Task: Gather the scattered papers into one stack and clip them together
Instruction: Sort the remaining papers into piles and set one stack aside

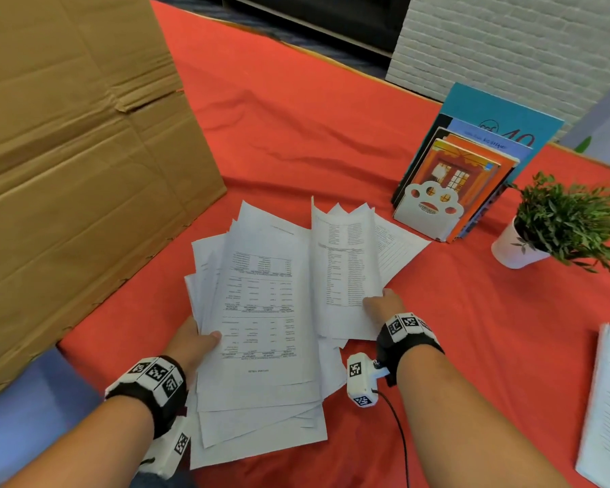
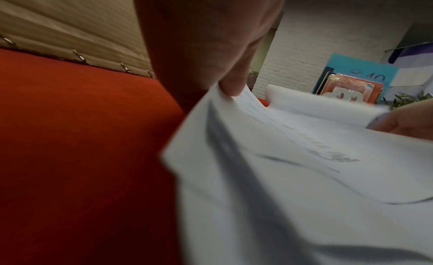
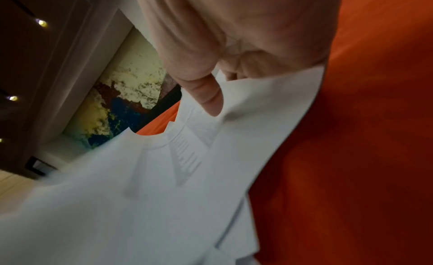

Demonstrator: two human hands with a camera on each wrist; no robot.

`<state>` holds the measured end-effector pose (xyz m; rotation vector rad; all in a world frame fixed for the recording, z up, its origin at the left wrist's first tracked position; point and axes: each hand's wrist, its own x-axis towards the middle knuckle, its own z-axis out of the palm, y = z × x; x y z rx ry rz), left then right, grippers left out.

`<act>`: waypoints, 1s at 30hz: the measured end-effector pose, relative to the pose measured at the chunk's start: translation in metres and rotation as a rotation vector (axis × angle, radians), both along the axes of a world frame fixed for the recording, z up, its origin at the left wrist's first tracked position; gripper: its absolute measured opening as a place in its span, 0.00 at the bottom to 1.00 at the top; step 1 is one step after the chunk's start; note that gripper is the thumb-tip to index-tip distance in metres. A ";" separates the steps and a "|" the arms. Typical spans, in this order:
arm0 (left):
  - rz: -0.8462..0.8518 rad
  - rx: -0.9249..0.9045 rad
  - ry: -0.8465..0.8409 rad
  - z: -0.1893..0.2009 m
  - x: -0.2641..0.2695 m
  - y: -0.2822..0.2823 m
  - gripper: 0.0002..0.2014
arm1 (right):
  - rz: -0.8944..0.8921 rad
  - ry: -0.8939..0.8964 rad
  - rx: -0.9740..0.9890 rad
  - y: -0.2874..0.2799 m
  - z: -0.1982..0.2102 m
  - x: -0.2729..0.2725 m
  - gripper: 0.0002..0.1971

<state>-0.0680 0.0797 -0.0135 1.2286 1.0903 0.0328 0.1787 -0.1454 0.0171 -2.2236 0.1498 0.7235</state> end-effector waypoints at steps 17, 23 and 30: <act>-0.226 0.318 0.098 0.002 0.019 -0.036 0.26 | -0.184 -0.767 0.087 -0.093 0.062 -0.013 0.12; -0.337 0.416 0.096 0.013 0.041 -0.068 0.25 | -0.179 -1.021 0.177 -0.129 0.106 -0.020 0.17; -0.338 0.180 -0.042 -0.009 0.051 -0.100 0.32 | -0.174 -0.428 0.073 -0.152 0.047 -0.065 0.17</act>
